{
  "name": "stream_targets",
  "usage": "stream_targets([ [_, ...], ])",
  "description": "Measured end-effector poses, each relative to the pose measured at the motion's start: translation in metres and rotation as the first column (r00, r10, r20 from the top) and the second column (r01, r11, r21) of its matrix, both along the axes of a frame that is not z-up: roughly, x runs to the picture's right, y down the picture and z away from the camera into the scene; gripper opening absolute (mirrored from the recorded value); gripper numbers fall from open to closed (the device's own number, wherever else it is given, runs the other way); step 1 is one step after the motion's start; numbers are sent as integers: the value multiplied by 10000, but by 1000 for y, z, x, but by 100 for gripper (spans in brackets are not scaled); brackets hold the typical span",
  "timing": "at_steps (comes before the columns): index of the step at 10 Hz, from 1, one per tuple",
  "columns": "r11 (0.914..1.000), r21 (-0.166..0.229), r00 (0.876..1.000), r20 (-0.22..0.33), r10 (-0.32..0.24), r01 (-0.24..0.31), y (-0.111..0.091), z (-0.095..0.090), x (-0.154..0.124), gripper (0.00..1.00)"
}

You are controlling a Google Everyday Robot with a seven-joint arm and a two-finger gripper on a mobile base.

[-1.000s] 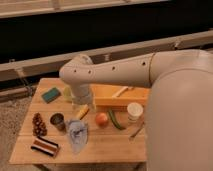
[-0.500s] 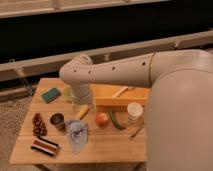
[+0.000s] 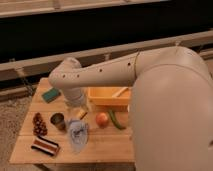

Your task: Place sponge in metal cup

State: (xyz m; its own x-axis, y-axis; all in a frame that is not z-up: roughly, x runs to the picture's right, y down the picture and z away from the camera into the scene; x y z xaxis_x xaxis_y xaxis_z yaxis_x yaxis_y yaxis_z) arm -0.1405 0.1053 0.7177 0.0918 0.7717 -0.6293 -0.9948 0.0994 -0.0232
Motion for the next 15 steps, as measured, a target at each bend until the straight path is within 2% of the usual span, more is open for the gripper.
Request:
stream_targets([
  [3,9999,113,9996,264,-47,44,-15,36,-63,65],
  [5,9999,124,9993,371,51,-56,-33,66,-93,65],
  [8,9996,-39,9970,717,279,-277,-63,115,-149,65],
  [10,9986,-183,9941,958,515,-500,-76,149,-183,65],
  [13,9983,-122,9898,1294,588,-577,-72,182,-216,65],
  [15,9986,-66,9870,1519,526,-522,-67,193,-230,65],
])
